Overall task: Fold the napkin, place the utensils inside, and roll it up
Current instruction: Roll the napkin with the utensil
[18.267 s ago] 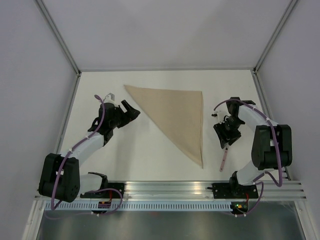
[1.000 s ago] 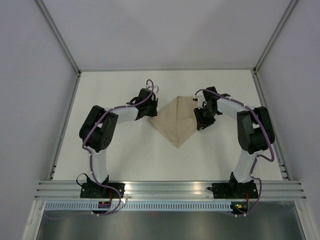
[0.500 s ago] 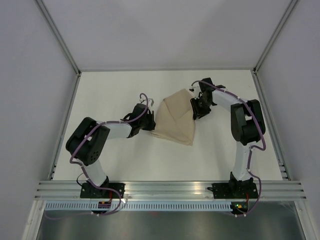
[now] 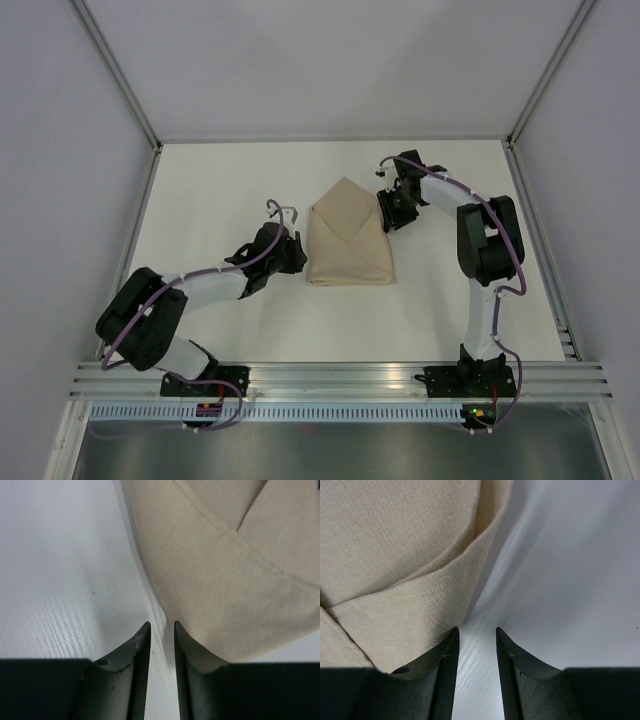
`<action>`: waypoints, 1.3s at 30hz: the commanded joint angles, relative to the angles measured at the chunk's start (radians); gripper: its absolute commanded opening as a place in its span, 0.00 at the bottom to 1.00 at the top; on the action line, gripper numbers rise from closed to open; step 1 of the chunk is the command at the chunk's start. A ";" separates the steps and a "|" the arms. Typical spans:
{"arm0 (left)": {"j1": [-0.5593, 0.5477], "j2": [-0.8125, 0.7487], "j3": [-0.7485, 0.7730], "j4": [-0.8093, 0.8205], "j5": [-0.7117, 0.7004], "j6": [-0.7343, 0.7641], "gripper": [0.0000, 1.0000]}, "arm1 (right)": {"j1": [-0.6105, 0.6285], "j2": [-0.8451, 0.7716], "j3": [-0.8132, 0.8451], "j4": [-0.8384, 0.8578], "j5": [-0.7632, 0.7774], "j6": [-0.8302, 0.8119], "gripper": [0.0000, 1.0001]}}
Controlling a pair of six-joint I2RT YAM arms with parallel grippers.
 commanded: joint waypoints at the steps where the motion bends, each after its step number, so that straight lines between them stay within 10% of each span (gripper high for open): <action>1: 0.007 -0.136 0.018 -0.022 -0.068 0.025 0.33 | -0.035 -0.080 -0.029 -0.028 0.033 0.005 0.42; 12: 0.013 -0.342 0.208 -0.155 -0.098 0.162 0.64 | -0.122 -0.431 -0.228 0.064 0.013 -0.270 0.48; 39: 0.011 -0.737 -0.026 -0.180 -0.171 0.029 0.72 | 0.418 -0.679 -0.682 0.325 -0.062 -0.722 0.69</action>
